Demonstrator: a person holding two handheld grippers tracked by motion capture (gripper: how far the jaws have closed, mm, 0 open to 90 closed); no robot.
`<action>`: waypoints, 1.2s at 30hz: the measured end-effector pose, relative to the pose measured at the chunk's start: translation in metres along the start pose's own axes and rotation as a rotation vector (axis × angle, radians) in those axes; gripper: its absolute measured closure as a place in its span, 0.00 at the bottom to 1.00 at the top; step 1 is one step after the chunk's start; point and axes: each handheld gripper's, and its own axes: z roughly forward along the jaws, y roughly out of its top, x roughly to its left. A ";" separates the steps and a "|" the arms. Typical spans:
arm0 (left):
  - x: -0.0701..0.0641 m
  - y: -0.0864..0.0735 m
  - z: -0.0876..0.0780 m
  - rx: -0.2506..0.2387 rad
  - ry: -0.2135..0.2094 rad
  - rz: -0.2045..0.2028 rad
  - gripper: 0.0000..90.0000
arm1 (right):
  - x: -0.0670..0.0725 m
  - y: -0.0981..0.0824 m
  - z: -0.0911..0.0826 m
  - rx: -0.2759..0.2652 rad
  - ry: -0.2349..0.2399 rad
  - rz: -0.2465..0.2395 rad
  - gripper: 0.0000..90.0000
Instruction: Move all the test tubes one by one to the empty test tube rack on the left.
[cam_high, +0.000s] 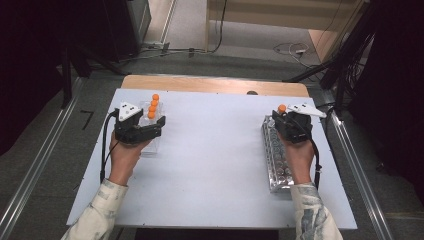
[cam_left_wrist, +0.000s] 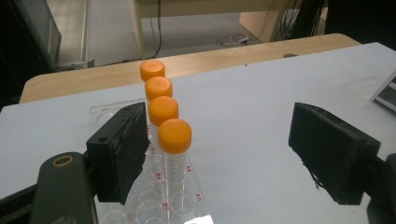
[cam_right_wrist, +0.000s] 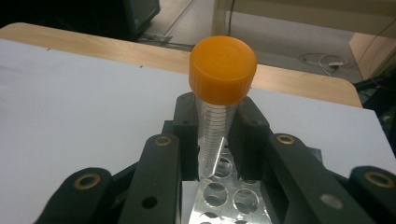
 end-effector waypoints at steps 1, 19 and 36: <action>-0.001 0.000 0.000 0.004 -0.003 0.006 0.22 | 0.001 0.000 -0.001 0.004 0.017 -0.002 0.80; -0.019 0.000 -0.004 -0.003 -0.080 0.028 0.22 | 0.041 -0.012 -0.018 0.005 0.191 -0.067 0.80; -0.052 -0.008 0.002 0.016 -0.174 0.088 0.22 | 0.093 -0.028 -0.009 0.041 0.322 -0.149 0.80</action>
